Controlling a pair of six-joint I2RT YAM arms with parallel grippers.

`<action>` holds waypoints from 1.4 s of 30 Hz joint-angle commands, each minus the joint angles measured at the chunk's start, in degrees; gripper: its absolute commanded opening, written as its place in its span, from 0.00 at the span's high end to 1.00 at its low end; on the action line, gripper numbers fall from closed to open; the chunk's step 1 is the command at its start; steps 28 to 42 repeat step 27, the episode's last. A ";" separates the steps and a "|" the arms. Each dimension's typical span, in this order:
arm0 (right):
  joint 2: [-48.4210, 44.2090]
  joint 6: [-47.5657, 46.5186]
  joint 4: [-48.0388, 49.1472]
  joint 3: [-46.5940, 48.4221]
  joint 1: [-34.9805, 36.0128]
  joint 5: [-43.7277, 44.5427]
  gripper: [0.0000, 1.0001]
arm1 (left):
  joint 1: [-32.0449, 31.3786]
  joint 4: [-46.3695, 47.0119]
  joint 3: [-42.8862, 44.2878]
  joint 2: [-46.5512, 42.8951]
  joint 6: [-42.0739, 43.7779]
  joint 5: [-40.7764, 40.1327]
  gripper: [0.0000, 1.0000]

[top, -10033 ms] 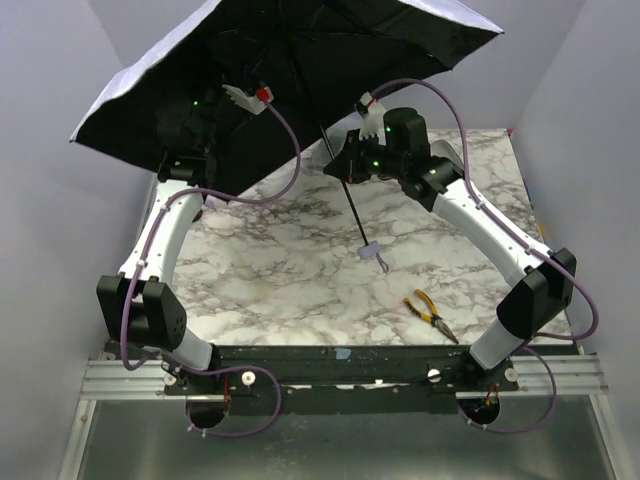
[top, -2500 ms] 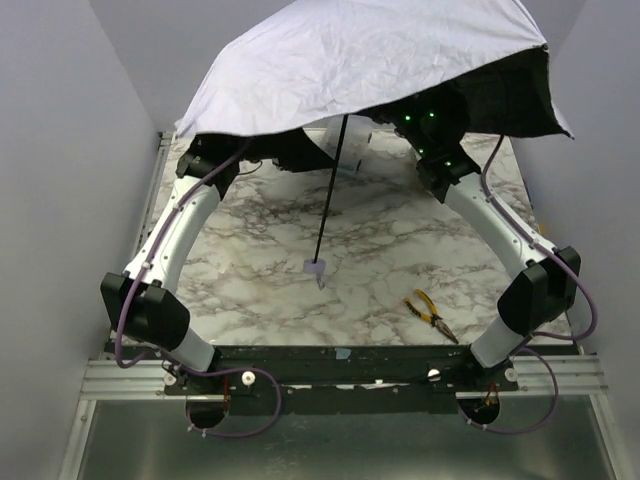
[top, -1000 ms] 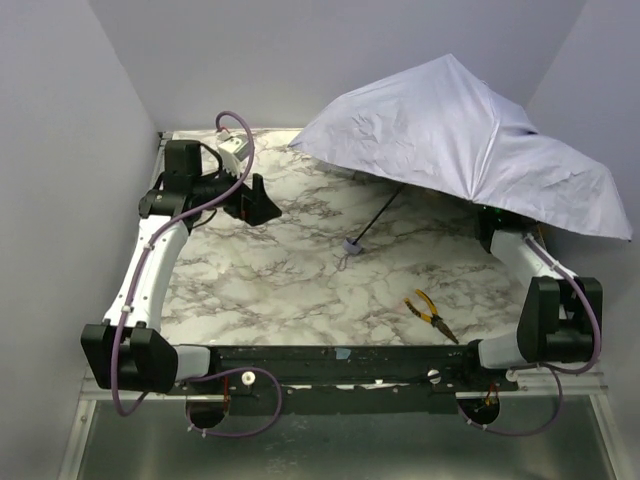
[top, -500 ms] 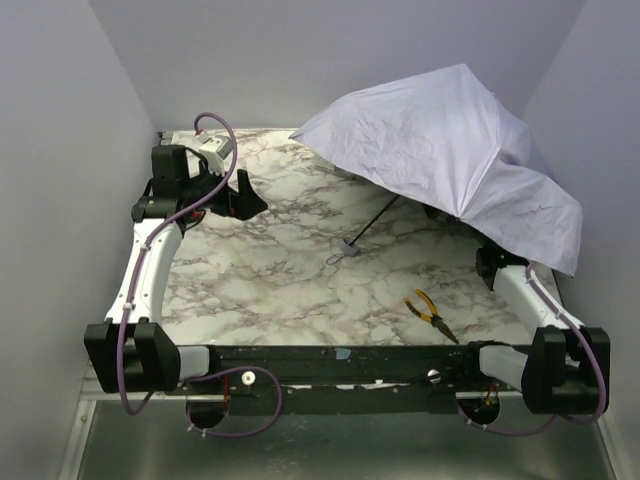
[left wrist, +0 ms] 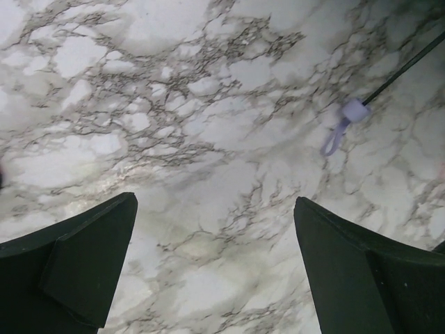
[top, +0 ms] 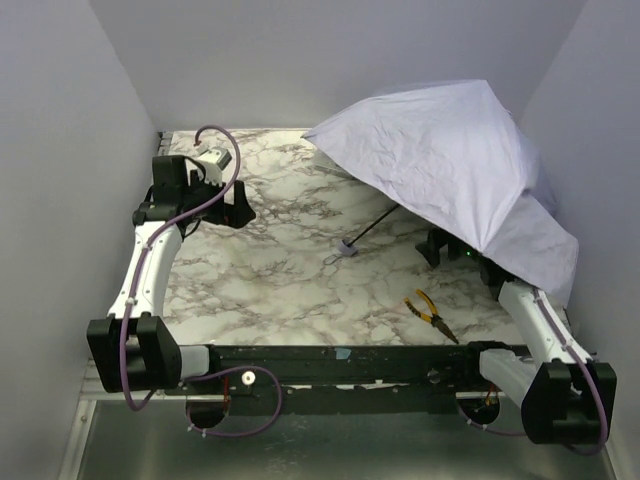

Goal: Open the umbrella

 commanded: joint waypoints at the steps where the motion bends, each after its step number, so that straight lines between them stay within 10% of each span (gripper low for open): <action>1: -4.03 -25.55 -15.39 -0.82 0.22 -1.32 0.00 | 0.60 -5.31 1.45 -1.22 9.03 -5.23 0.02; 15: -7.16 -49.63 -29.84 -5.75 0.40 4.82 0.00 | 0.78 -1.17 -5.33 -6.44 12.04 -23.44 0.02; 42: -4.41 -36.84 -22.07 -2.53 0.40 6.44 0.00 | 0.67 4.03 -10.06 -9.99 14.37 -31.39 0.02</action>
